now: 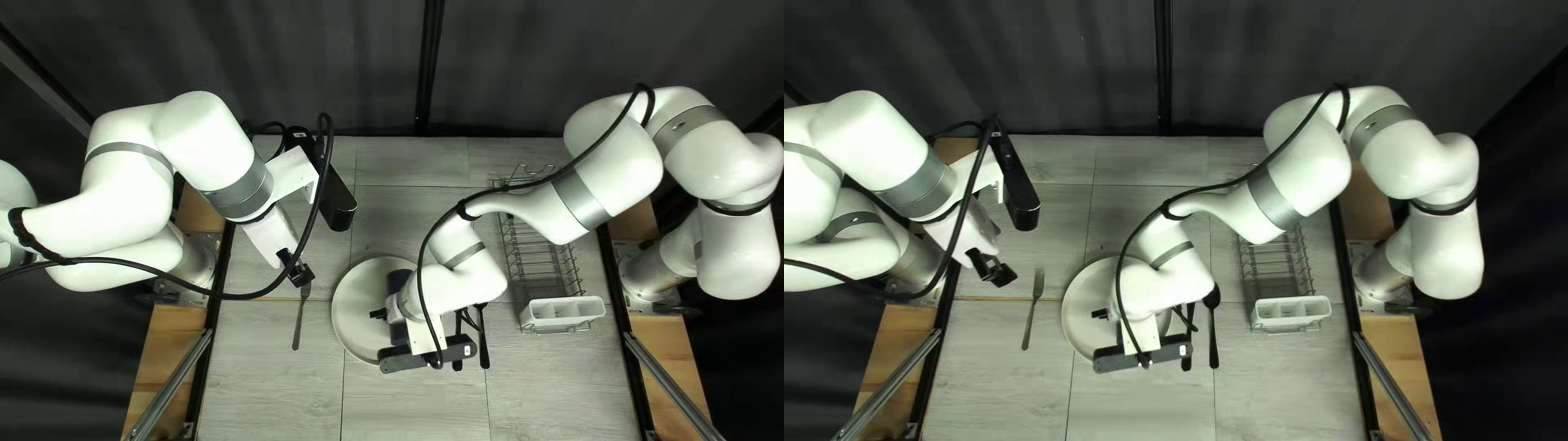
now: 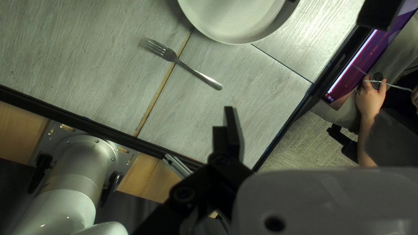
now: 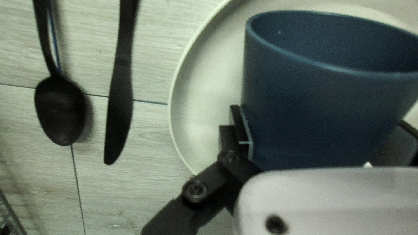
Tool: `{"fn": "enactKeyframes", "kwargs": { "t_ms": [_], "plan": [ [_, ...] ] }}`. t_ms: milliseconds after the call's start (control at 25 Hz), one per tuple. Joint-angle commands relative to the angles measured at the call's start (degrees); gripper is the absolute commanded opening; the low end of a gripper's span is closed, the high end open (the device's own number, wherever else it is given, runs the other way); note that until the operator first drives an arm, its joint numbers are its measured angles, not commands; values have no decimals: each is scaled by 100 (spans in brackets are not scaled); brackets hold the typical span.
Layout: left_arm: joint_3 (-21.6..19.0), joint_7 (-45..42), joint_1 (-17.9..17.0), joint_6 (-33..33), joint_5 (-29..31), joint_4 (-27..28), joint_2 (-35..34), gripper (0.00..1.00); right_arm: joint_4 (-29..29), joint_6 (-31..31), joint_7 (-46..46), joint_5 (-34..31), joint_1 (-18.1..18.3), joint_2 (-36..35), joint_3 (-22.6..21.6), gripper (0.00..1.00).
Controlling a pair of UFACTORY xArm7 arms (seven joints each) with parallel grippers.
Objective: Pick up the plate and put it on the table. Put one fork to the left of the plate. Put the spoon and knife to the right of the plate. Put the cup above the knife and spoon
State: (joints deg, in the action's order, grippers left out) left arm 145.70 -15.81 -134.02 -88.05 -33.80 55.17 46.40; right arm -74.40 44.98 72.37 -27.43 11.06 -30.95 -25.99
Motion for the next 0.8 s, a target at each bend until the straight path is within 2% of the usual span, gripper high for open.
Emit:
{"fn": "enactKeyframes", "kwargs": {
  "t_ms": [40,240,440,640,800],
  "plan": [
    [0,0,0,0,0,0,0,100,26,45,5,15,6,76,-16,100],
    [0,0,0,0,0,0,0,100,375,189,-287,-40,-24,667,-11,100],
    [0,0,0,0,0,0,0,100,489,644,-850,64,-180,1134,-48,100],
    [0,0,0,0,0,0,0,100,702,754,-1949,321,-374,1561,-126,100],
    [0,0,0,0,0,0,0,100,790,567,-3468,225,-764,1690,-164,100]
  ]
}}
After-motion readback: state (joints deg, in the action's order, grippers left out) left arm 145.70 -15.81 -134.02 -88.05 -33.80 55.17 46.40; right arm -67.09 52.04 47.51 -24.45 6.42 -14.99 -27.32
